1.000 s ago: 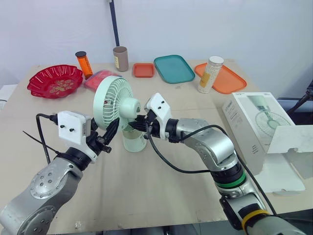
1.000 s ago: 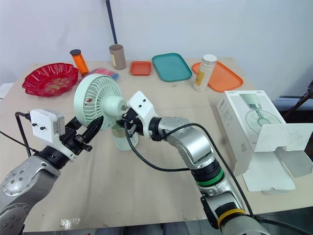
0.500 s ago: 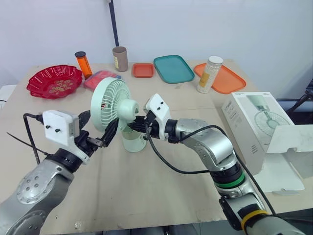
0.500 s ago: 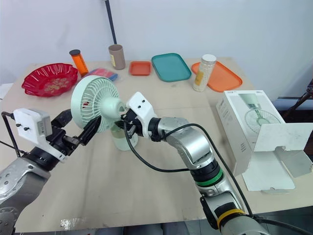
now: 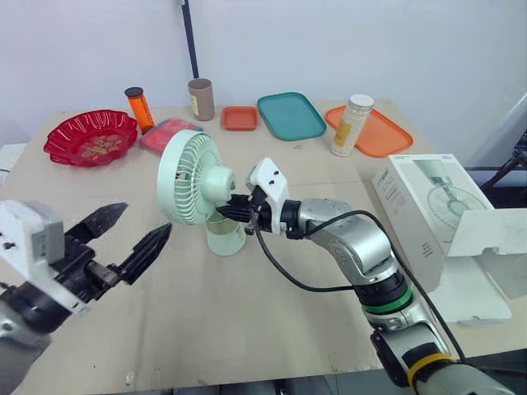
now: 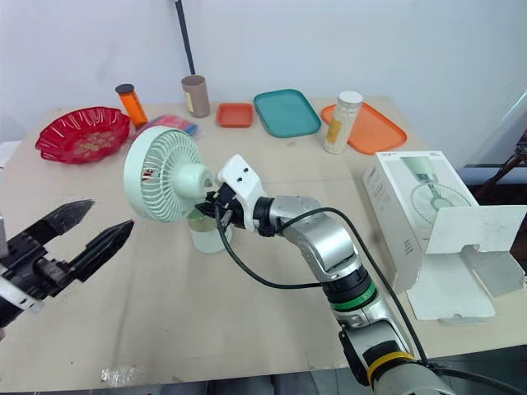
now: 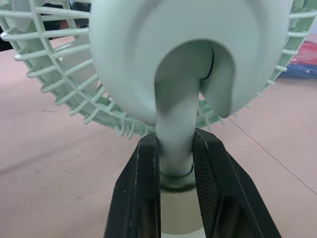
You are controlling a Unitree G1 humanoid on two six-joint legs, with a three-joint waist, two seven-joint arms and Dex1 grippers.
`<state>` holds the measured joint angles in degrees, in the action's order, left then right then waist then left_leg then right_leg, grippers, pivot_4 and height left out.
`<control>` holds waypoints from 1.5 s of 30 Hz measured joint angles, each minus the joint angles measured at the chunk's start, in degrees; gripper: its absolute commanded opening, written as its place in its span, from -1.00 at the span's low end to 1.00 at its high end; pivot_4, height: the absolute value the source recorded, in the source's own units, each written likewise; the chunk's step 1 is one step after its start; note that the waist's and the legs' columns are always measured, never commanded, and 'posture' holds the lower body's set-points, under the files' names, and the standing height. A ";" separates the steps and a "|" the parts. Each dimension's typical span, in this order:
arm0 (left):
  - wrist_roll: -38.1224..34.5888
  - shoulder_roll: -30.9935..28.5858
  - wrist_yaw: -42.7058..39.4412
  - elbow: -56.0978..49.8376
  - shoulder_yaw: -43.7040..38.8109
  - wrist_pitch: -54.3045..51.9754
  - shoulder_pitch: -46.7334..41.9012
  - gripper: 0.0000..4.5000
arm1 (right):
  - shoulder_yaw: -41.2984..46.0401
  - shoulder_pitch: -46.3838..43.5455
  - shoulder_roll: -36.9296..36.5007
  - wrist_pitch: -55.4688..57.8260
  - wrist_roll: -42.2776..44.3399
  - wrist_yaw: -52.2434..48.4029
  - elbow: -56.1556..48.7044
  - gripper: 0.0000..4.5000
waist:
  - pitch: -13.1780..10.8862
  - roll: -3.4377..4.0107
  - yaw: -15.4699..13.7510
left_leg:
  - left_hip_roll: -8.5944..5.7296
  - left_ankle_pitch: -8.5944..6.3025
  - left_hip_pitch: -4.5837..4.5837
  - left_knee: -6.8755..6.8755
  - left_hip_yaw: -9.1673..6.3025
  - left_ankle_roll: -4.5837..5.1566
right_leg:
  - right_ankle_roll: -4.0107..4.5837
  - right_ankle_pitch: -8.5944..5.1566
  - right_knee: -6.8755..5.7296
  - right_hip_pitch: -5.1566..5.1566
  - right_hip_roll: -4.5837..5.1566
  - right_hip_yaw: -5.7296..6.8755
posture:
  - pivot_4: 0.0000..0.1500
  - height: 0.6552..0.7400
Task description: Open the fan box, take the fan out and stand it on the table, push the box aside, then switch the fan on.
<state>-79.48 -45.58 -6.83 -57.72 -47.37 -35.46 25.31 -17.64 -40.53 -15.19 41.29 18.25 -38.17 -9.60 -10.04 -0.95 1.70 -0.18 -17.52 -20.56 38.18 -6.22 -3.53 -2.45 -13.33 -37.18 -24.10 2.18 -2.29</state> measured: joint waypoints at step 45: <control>41.23 -0.87 -41.54 22.94 25.17 8.47 -6.29 0.88 | 4.33 10.92 -9.96 -8.93 10.43 -21.39 -6.63 -0.84 | -0.03 -0.02 0.99 | 0.07 0.02 0.00 -0.19 0.04 -0.01 | 0.04 0.00 -0.01 -0.10 -0.05 -0.03 | 1.00 1.00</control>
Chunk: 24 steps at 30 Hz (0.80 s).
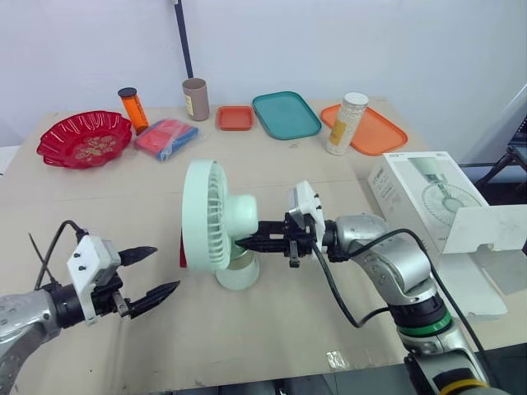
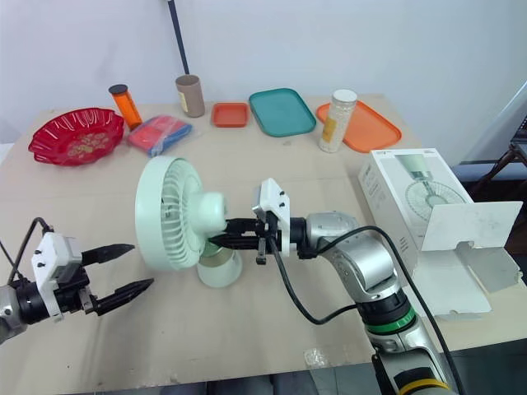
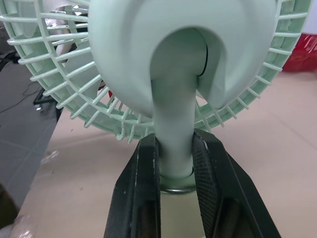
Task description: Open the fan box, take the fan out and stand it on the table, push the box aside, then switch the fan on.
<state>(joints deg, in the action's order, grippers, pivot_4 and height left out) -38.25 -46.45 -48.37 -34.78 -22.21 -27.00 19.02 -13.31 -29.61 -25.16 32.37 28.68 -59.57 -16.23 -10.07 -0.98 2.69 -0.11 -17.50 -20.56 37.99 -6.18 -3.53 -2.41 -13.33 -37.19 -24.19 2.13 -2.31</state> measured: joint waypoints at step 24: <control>9.22 7.42 -2.09 7.96 15.80 6.24 -10.16 -0.98 | -1.56 2.15 -1.41 -5.59 -3.18 -2.89 -0.14 -0.84 | 0.02 -0.02 -0.05 | -0.02 0.00 0.00 0.06 0.00 0.00 | -0.01 0.02 -0.05 0.01 0.03 -0.01 | 1.00 1.00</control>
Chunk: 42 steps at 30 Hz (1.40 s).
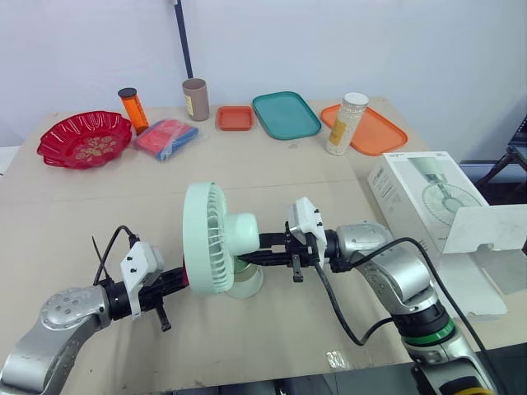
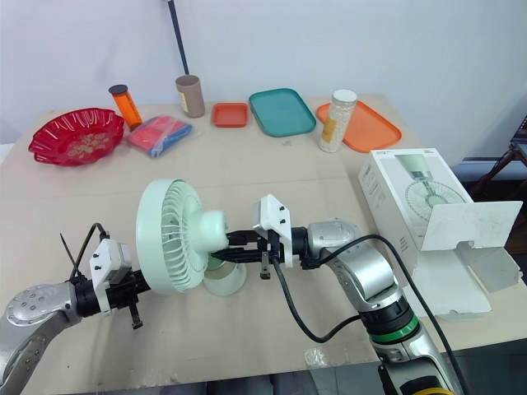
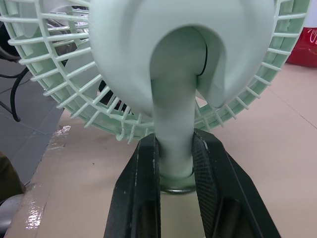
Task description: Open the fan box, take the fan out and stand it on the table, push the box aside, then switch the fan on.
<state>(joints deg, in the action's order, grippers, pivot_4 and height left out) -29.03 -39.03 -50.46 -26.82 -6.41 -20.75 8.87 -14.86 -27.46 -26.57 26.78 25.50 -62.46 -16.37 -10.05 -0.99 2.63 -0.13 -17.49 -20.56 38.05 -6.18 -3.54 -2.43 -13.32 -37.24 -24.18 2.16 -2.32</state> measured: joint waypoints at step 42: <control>3.86 5.27 1.17 5.32 6.71 0.75 -6.36 -0.98 | -0.50 -0.05 0.09 -1.75 -0.71 0.31 0.76 -0.84 | 0.03 -0.01 -0.01 | -0.02 0.00 0.02 0.14 -0.01 0.00 | -0.01 0.01 -0.11 0.03 0.01 0.00 | 1.00 1.00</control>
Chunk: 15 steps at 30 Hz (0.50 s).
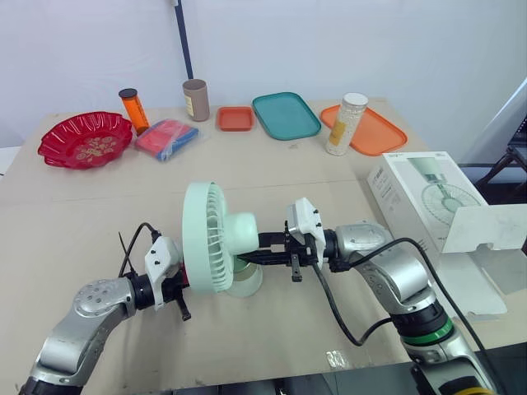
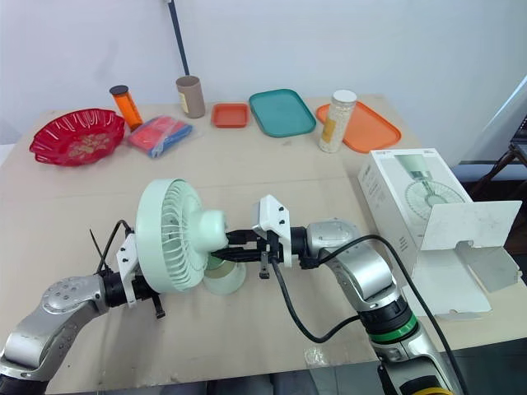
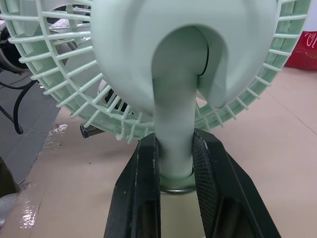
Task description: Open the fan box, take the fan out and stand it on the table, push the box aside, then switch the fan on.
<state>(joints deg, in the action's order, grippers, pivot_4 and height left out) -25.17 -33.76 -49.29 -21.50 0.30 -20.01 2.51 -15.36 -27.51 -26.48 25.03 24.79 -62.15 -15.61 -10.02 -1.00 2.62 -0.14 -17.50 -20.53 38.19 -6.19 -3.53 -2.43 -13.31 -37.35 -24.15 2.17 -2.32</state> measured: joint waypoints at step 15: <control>0.50 0.66 0.01 0.10 0.03 -0.03 0.00 -0.98 | -0.10 0.03 0.11 -0.29 -0.39 0.59 -0.10 -0.84 | 0.01 0.00 -0.02 | -0.01 0.00 0.00 0.02 -0.01 0.00 | 0.00 0.00 0.00 0.01 0.01 0.00 | 1.00 1.00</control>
<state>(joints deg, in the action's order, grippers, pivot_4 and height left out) -24.68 -33.10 -49.28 -21.40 0.33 -20.03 2.51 -15.46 -27.48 -26.37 24.74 24.40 -61.56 -15.71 -10.01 -1.00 2.60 -0.15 -17.50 -20.53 38.21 -6.20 -3.53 -2.43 -13.31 -37.35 -24.14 2.18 -2.32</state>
